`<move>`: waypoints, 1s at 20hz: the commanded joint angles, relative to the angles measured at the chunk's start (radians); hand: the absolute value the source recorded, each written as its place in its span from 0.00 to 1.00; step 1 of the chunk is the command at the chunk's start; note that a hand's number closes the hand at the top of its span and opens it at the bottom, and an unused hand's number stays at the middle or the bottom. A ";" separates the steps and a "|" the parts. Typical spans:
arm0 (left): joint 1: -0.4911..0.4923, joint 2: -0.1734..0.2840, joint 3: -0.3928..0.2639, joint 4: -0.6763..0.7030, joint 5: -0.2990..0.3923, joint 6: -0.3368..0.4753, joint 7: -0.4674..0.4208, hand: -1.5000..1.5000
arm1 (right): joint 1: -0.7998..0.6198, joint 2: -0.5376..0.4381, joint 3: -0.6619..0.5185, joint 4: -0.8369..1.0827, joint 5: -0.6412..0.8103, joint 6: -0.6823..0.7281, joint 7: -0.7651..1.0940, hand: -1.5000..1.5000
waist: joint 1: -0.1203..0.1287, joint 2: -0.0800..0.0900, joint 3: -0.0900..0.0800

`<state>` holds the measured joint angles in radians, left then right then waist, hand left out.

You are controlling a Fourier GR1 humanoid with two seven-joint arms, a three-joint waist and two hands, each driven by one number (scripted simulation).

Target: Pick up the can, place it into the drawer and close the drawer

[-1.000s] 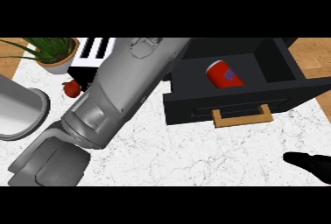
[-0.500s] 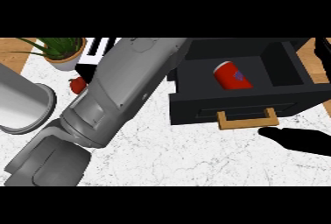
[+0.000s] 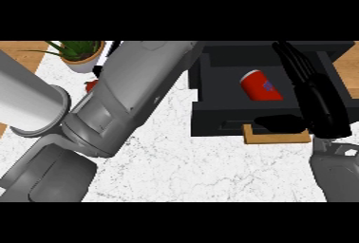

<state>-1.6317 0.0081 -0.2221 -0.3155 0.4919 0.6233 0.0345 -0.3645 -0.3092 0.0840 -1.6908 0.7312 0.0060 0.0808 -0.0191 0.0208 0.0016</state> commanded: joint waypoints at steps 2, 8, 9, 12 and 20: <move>0.027 0.023 0.030 0.014 0.006 -0.068 -0.037 0.00 | -0.078 0.026 0.050 0.251 0.141 -0.111 -0.074 0.00 | 0.018 0.004 0.000; 0.025 0.020 0.028 -0.017 -0.019 -0.016 0.000 0.00 | -0.212 0.106 0.044 0.539 0.234 -0.275 -0.123 0.00 | 0.035 -0.009 0.000; 0.013 0.057 0.033 -0.020 -0.018 -0.016 0.023 0.00 | -0.233 0.089 0.015 0.599 0.220 -0.292 -0.160 0.00 | 0.043 -0.009 0.000; 0.081 0.054 0.013 -0.054 -0.037 -0.034 -0.001 0.00 | -0.331 0.146 0.006 0.734 0.274 -0.370 -0.117 0.00 | 0.065 -0.009 -0.001; 0.155 0.153 0.008 -0.169 -0.045 -0.092 0.089 0.00 | -0.495 0.120 -0.093 0.988 0.312 -0.559 -0.147 0.00 | 0.086 -0.013 -0.001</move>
<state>-1.5298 0.1205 -0.2100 -0.4366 0.4503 0.5672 0.1045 -0.7736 -0.1813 0.0344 -0.8252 1.0299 -0.4785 -0.0529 0.0537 0.0075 0.0008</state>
